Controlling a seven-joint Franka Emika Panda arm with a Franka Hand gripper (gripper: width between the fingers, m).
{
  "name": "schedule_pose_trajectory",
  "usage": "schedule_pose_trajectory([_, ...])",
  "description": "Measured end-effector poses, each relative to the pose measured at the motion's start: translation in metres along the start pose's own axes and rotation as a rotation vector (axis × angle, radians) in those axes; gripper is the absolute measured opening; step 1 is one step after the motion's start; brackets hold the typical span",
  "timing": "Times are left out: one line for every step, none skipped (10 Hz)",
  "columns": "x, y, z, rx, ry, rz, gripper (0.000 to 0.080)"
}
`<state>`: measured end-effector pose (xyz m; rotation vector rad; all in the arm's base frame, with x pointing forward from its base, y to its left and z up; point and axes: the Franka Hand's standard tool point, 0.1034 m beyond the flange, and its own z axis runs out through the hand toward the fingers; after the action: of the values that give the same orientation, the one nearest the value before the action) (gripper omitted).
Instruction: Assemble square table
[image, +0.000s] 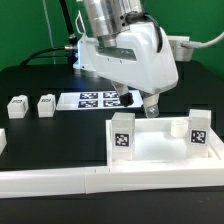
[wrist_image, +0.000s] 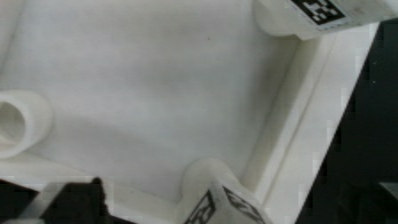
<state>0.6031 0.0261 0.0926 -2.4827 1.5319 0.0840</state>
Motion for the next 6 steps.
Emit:
schedule_pose_trajectory([0.0, 0.0, 0.0, -0.001, 0.0, -0.065, 0.0649])
schedule_pose_trajectory([0.0, 0.001, 0.001, -0.005, 0.003, -0.161, 0.0649])
schedule_pose_trajectory([-0.003, 0.007, 0.001, -0.019, 0.016, -0.34, 0.0649])
schedule_pose_trajectory([-0.008, 0.014, 0.003, -0.044, 0.018, -0.491, 0.0649])
schedule_pose_trajectory([-0.006, 0.022, 0.004, -0.06, 0.032, -0.634, 0.0649])
schedule_pose_trajectory([-0.001, 0.03, 0.006, -0.069, 0.049, -0.766, 0.0649])
